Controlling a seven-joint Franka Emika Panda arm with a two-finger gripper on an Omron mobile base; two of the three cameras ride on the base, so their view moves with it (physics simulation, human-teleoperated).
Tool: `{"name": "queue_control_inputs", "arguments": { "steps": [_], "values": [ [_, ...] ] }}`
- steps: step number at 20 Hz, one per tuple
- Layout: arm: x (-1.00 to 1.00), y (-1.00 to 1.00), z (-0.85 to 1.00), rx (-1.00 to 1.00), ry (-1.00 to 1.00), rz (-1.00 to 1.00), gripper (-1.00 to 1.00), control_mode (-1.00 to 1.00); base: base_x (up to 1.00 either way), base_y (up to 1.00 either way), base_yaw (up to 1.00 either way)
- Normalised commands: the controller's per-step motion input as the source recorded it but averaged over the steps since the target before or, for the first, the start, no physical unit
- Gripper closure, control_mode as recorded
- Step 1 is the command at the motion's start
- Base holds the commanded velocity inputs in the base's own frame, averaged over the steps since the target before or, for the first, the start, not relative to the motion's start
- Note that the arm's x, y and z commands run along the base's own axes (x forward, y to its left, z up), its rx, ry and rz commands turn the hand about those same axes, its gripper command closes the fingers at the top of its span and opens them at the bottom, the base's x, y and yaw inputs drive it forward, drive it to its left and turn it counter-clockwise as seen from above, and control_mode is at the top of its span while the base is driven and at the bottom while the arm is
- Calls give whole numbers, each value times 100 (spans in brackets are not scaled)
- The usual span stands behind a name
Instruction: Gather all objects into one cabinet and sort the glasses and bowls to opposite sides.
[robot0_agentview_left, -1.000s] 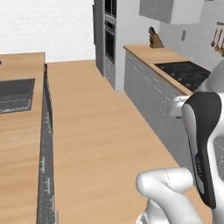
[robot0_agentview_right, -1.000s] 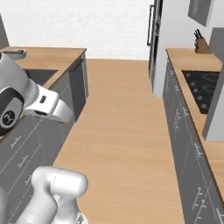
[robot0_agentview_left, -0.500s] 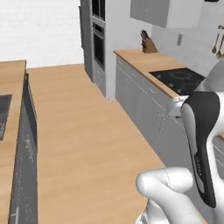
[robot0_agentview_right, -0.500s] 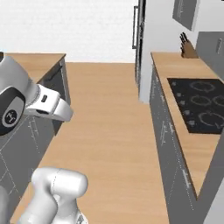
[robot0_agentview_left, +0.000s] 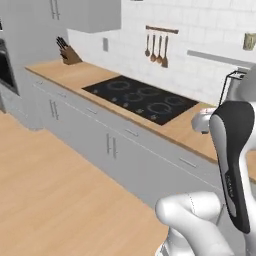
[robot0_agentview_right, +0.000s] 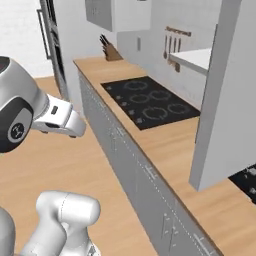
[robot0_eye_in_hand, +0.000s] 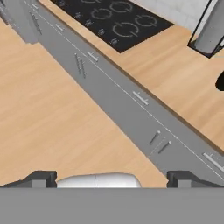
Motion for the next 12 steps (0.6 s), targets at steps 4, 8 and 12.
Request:
{"name": "queue_control_inputs", "arguments": {
  "steps": [4, 8, 12],
  "values": [
    [0, 0, 0, 0, 0, 0, -100, 100, 47, 0, -71],
    [0, 0, 0, 0, 0, 0, -100, 100, 64, 1, -63],
    [0, 0, 0, 0, 0, 0, -100, 100, 70, 12, -44]
  ]
}}
